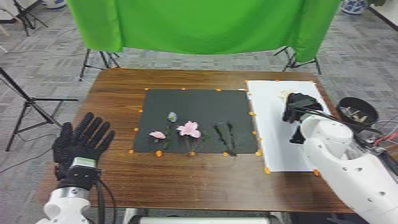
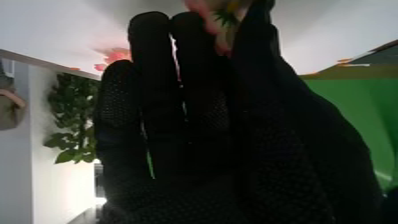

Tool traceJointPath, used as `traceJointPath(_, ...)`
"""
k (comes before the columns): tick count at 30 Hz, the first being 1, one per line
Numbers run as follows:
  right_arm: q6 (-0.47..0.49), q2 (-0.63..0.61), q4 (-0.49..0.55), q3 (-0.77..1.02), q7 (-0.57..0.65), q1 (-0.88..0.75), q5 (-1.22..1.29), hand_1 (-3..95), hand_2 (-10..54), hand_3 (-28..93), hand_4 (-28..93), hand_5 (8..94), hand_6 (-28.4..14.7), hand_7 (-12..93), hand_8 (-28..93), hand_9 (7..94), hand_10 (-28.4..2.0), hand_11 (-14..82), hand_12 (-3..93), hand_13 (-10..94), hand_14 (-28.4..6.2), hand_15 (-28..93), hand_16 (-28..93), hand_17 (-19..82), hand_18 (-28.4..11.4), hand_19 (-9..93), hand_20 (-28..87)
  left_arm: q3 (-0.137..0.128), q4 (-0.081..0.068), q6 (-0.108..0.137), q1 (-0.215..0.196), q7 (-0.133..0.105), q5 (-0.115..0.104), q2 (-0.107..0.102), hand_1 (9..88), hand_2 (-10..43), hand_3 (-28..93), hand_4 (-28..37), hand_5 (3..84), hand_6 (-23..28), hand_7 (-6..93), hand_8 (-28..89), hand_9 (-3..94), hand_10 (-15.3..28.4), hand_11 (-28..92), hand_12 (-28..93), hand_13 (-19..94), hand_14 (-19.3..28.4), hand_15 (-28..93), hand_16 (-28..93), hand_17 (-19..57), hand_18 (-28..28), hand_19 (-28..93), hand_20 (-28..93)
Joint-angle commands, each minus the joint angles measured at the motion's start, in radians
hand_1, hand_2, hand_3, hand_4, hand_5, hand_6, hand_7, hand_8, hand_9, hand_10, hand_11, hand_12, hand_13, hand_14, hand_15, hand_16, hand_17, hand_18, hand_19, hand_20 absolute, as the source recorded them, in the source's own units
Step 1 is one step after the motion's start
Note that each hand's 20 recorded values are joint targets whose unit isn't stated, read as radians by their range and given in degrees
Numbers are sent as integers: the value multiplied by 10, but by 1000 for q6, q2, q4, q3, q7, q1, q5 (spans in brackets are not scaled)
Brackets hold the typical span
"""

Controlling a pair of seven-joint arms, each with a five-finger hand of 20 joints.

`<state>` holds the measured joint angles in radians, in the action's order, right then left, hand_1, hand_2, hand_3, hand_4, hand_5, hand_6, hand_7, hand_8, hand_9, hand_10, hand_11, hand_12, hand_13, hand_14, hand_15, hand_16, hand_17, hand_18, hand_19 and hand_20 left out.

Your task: Arrange flowers

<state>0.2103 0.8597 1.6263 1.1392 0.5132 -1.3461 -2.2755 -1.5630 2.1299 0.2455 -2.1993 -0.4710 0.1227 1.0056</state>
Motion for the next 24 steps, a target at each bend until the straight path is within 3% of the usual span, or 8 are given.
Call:
traceJointPath(1,-84,-31,139,-31,-35,-47,-35,601,-21,634,-283,756,24,216,-2,842,-87,132,318,653,-73,313,360,271,-175,751,394,-1,4,5,-13,6,-4,10,262,157,701,-283,411,103,137,-83,340,164,239,116,236,174,407,-73,-68,153,370,89)
traceJointPath(7,-138,22,258,-82,-93,-12,-24,595,-26,648,-283,759,22,216,-1,844,-90,134,318,656,-75,312,362,273,-176,752,396,-6,6,8,-20,12,-2,11,262,157,701,-283,411,102,137,-83,340,164,239,116,236,173,406,-74,-69,154,371,89)
traceJointPath(10,-97,112,254,-123,-101,31,10,594,-27,653,-283,760,22,215,0,846,-90,134,320,657,-76,313,364,274,-177,752,396,-7,5,10,-25,14,-2,10,262,157,702,-283,411,102,138,-83,339,164,239,116,236,174,407,-74,-69,154,372,89)
traceJointPath(15,-51,226,241,-176,-105,45,3,589,-28,663,-283,762,20,213,1,846,-92,132,320,658,-77,315,363,275,-178,753,396,17,-9,-2,11,34,5,17,262,158,701,-283,411,102,139,-83,339,164,238,116,236,173,407,-74,-68,153,371,89)
traceJointPath(24,0,268,226,-219,-95,18,-5,588,-28,666,-283,762,18,209,1,844,-94,133,318,656,-78,317,362,274,-180,754,397,20,-11,4,19,47,7,13,263,158,701,-283,411,102,139,-83,339,164,238,116,235,173,407,-74,-69,154,371,89)
